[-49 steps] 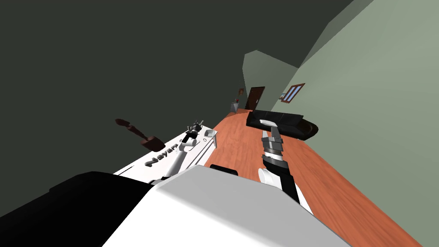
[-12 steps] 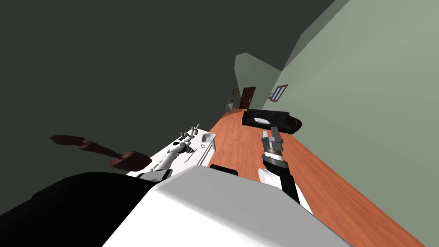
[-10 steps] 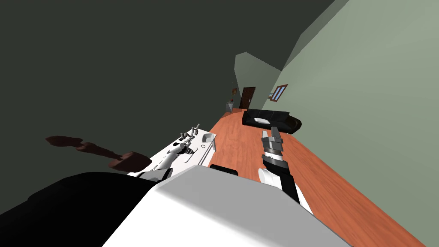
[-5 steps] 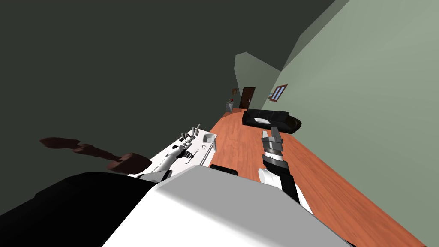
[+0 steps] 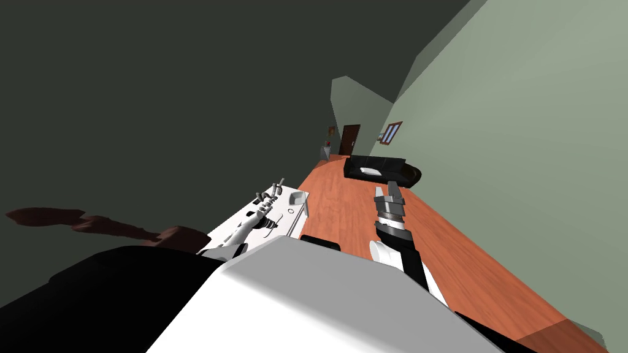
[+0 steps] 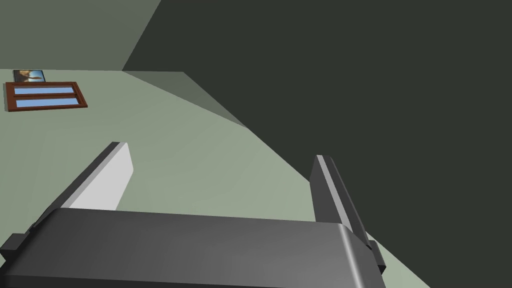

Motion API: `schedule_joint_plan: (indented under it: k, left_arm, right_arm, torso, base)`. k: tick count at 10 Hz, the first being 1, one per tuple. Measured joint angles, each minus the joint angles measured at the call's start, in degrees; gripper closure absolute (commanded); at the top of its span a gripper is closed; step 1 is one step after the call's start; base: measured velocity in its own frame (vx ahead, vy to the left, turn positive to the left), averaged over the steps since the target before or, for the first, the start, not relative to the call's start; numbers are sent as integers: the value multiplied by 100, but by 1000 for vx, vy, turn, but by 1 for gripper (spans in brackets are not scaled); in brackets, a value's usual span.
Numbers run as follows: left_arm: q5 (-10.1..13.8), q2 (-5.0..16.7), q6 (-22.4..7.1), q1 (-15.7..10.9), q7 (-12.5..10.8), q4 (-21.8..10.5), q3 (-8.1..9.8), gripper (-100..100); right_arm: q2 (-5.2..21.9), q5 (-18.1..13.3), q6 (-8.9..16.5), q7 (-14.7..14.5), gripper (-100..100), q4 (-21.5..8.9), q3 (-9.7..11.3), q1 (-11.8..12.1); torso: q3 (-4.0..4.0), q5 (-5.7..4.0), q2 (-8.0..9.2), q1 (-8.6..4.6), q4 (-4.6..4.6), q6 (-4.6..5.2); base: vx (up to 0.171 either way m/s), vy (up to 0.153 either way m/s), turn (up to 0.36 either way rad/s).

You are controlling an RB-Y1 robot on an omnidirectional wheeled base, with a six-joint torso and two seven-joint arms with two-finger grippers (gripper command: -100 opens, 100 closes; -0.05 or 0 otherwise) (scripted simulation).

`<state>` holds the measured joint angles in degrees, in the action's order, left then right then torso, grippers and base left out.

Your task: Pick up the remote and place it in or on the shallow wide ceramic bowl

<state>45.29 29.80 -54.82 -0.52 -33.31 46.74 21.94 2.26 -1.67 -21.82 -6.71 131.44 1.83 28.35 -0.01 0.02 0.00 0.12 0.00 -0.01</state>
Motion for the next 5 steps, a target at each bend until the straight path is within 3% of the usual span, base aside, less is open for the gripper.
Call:
schedule_joint_plan:
  k: [1,5]
  left_arm:
    - [1,-3,27,-4,10,-18,1,100]
    - [4,-11,15,-4,8,-17,-2,100]
  right_arm:
    - [0,0,0,0,0,0,0,0]
    - [0,0,0,0,0,0,0,0]
  torso:
    - [0,-2,0,-6,0,-2]
    - [-5,0,-7,4,-2,-2]
  base:
    - [0,0,0]
    - [0,0,0]
